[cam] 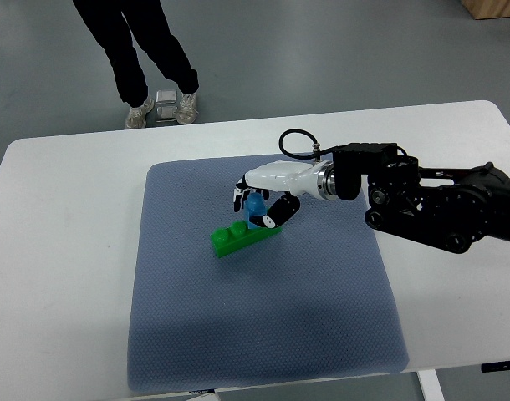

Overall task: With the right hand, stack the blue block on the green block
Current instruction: 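Lower the blue block onto the green block's studs, then press and adjust the blue block onto the green block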

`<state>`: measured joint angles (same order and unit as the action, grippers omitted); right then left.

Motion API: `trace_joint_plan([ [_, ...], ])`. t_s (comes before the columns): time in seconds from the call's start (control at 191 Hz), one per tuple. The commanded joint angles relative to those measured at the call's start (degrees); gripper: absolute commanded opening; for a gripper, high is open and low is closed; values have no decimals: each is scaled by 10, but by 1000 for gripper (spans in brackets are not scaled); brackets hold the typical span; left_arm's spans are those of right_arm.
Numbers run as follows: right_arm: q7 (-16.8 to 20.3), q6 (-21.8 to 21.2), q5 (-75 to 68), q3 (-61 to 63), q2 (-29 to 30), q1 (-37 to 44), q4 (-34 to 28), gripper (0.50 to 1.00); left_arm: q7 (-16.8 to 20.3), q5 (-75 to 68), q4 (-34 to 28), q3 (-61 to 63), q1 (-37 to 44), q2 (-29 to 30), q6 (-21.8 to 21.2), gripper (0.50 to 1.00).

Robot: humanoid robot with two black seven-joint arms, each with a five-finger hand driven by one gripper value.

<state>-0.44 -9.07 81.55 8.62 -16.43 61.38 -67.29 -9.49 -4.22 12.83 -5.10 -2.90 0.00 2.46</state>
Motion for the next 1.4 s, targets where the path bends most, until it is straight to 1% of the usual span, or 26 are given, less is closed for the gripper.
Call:
trace_joint_plan([
  [0.0,0,2,0,0,3,-2,1,564,0,0,0,0,0,0,0,1000],
  [0.325,-4,16,1,0,11,-12,7,564,0,0,0,0,0,0,0,1000],
  [1.044,-17,19,7,4,12,-21,14,566,0,0,0,0,1,0,0,1000],
  [1.396,-17,26,8,4,15,-28,15,566,0,0,0,0,0,0,0,1000],
])
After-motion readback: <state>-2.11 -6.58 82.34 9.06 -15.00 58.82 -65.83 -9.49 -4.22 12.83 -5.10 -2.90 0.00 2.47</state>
